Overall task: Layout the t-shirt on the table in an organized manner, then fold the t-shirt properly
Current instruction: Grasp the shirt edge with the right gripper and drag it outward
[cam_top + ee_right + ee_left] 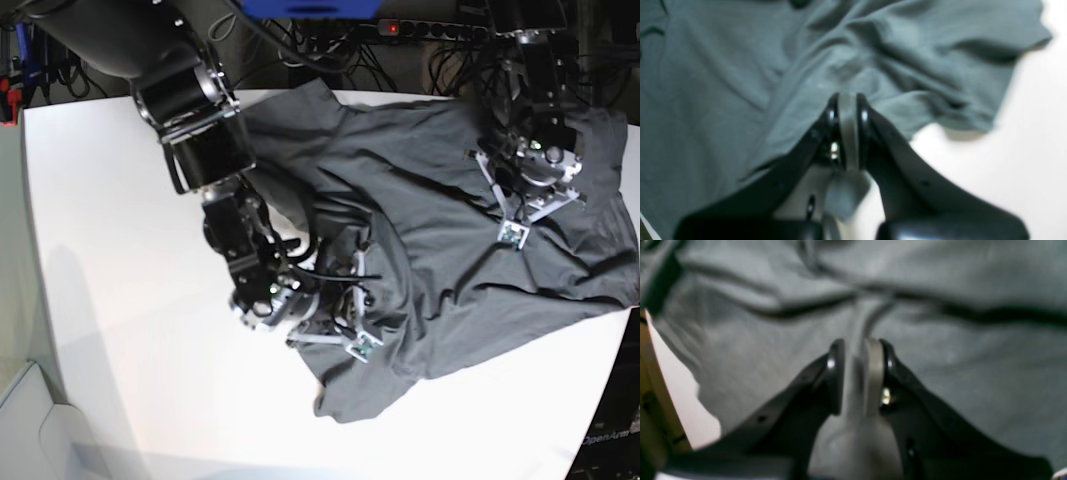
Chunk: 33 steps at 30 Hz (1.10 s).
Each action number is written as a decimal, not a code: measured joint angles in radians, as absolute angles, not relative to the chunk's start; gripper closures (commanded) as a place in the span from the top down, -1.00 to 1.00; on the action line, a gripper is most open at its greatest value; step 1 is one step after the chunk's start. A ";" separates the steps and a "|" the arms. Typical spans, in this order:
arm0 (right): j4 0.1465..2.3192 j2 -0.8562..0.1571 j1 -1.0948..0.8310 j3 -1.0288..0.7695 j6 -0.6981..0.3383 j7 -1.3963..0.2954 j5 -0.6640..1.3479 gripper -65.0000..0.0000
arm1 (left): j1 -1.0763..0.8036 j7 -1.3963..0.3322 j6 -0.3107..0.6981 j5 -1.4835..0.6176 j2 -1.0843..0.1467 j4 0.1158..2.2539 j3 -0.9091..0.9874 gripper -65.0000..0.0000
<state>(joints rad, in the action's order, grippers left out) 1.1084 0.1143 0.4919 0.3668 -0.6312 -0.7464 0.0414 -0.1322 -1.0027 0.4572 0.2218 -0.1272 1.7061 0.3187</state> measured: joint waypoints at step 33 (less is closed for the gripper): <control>0.835 -0.191 0.481 0.118 -0.639 -0.523 0.079 -1.00 | -0.254 -0.954 0.445 0.221 -0.224 1.656 0.313 -0.67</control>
